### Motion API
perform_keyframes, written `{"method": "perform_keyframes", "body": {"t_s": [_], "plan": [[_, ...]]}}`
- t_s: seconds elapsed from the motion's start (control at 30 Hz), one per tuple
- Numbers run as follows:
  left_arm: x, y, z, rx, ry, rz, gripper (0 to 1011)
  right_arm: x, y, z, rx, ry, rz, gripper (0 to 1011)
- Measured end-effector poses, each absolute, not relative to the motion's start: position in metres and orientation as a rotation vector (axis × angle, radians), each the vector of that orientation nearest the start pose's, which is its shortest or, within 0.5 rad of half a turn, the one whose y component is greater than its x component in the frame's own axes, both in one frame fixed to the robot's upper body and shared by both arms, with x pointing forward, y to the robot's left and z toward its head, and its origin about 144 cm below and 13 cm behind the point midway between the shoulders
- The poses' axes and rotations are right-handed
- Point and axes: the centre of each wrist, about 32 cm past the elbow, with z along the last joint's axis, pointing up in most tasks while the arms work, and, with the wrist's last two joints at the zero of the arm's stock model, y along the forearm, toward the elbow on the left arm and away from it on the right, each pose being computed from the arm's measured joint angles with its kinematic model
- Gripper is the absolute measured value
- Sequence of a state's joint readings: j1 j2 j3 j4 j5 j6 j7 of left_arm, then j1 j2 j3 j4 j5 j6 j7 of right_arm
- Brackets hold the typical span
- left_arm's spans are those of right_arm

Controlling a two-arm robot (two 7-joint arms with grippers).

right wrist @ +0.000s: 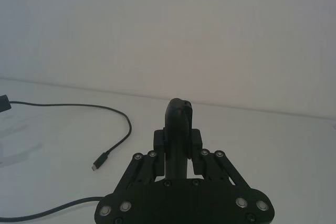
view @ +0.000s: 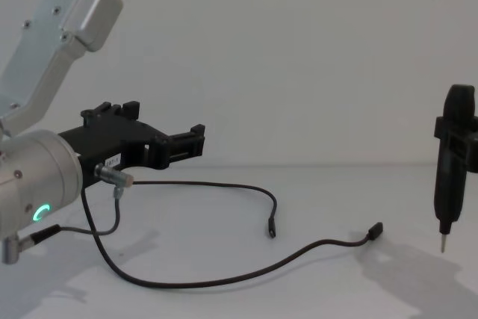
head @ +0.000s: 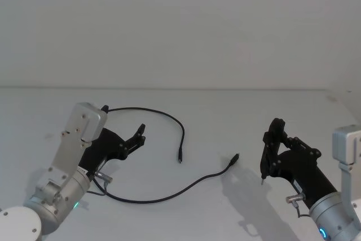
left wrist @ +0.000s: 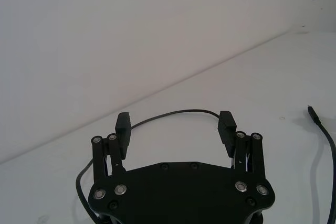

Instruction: Pick up the data cable with the one hand.

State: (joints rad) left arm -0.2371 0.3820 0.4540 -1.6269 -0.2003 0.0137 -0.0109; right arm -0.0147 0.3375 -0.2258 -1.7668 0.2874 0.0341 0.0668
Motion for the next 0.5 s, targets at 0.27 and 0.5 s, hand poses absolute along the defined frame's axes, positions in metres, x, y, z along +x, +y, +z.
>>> {"method": "perform_keyframes", "body": {"t_s": [0.27,0.5], "plan": [[0.4919,0.1983,1.2046,0.061,-0.268,1.124,1001,0.4433,-0.2371,1.1887,0.026,-0.075,-1.230,279],[0.4920,0.1984,1.2045,0.061,-0.268,1.124,1001,0.4433,-0.2371,1.1887,0.026,-0.075,-1.230,279]]}}
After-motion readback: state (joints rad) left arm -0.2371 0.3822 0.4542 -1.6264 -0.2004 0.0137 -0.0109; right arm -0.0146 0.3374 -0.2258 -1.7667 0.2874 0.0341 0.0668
